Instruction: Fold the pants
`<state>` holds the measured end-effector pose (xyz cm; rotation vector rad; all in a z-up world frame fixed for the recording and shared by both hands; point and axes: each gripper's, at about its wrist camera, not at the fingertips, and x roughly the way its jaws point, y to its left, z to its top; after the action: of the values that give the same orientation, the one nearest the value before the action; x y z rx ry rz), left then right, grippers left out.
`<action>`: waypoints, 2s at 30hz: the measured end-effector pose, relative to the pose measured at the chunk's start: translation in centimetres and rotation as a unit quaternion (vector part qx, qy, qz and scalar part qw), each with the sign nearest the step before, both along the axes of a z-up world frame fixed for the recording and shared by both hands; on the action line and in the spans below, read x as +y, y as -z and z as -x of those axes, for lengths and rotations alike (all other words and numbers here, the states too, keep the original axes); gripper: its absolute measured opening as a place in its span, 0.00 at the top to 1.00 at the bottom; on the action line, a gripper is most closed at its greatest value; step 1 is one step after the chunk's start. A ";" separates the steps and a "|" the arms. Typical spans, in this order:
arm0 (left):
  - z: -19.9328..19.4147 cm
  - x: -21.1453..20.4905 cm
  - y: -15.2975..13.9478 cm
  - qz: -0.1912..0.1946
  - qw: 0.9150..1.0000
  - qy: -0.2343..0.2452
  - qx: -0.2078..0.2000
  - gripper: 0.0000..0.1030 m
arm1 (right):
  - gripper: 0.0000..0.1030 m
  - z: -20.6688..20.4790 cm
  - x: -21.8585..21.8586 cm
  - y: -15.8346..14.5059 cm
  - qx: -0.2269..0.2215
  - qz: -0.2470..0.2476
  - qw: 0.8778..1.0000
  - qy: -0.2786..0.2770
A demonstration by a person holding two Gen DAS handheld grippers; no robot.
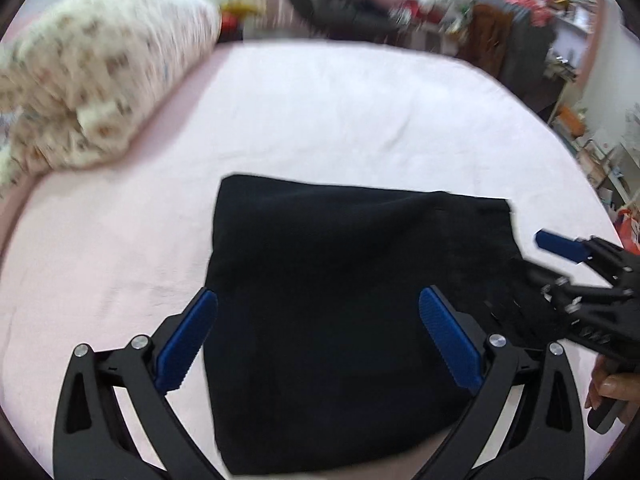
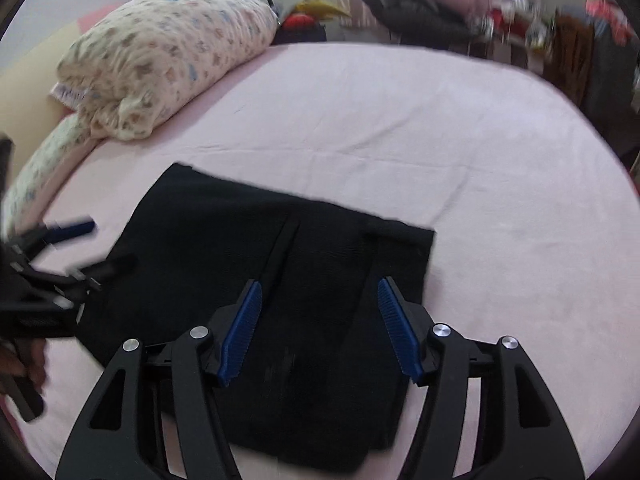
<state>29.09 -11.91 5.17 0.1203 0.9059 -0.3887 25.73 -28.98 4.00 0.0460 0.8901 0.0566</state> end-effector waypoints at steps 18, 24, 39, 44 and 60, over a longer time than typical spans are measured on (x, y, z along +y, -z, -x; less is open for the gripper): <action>2.9 0.2 7.2 -0.036 0.996 -0.021 0.082 0.02 | 0.28 1.3 3.3 4.7 0.065 0.055 0.996 -0.013; 4.2 3.3 2.9 -0.007 0.997 -0.065 0.037 0.02 | 0.02 4.0 3.3 0.2 0.007 0.037 0.999 0.028; 13.2 10.0 -4.9 0.006 0.996 -0.091 0.007 0.02 | 0.01 12.5 7.6 -5.5 -0.008 -0.003 0.993 0.116; 15.9 11.0 -6.0 -0.010 0.995 -0.097 0.013 0.02 | 0.01 14.8 10.0 -6.2 -0.001 0.020 0.994 0.108; 17.1 12.0 -5.7 -0.051 0.992 -0.114 0.027 0.02 | 0.01 17.5 11.8 -5.6 0.025 0.032 0.995 0.088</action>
<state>11.99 0.05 10.82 0.0992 0.9815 -0.1329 8.22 -17.21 9.61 0.0657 0.9348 -0.1389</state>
